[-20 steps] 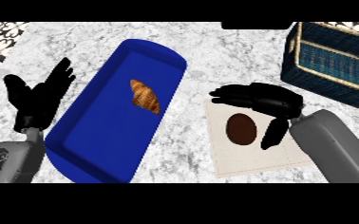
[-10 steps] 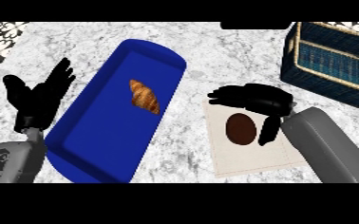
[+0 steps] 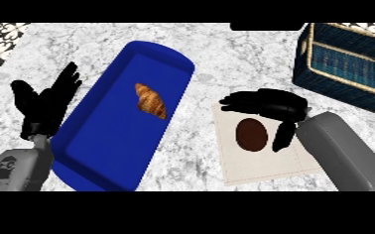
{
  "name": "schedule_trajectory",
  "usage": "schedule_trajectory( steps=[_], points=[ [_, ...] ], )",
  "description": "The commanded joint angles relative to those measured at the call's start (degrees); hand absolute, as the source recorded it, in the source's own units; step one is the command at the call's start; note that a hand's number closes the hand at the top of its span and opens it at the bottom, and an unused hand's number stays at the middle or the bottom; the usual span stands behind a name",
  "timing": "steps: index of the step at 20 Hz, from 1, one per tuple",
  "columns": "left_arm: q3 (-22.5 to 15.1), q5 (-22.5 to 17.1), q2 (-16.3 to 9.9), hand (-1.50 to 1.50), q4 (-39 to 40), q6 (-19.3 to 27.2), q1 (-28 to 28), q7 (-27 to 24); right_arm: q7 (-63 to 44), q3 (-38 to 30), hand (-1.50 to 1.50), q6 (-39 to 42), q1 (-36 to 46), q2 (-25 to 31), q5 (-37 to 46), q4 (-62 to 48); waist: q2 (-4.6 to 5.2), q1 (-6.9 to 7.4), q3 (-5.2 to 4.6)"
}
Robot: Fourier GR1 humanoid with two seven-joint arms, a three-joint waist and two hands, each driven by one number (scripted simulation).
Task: Pick the cupcake from the placemat and place it in the basket
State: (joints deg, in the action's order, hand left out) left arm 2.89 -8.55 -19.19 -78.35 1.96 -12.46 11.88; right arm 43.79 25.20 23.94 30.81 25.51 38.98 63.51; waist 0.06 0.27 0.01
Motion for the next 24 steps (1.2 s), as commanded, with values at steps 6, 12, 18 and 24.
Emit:
schedule_trajectory(
  steps=[6,12,18,24],
  points=[
    [1.27,2.24,1.1,0.0,1.47,-0.85,-0.27,-1.85,5.31,-0.02,-1.5,1.18,-3.92,2.22,3.43,3.03,-0.08,-0.35,-0.02],
    [4.19,1.03,-0.98,0.0,-1.17,-3.96,1.13,0.99,5.0,-1.2,-1.5,-2.71,-4.0,-1.13,8.07,-0.52,-0.07,-0.06,-0.01],
    [3.38,2.8,2.59,0.0,0.72,-1.63,0.61,-1.71,7.79,3.82,1.5,-12.7,-4.58,-4.24,16.28,-5.05,0.01,-0.09,0.0],
    [3.66,2.87,2.56,0.0,-2.51,-4.15,3.5,-0.32,6.96,1.56,1.5,-8.44,-7.61,-3.88,18.29,2.49,-0.12,-0.2,-0.01]
  ],
)
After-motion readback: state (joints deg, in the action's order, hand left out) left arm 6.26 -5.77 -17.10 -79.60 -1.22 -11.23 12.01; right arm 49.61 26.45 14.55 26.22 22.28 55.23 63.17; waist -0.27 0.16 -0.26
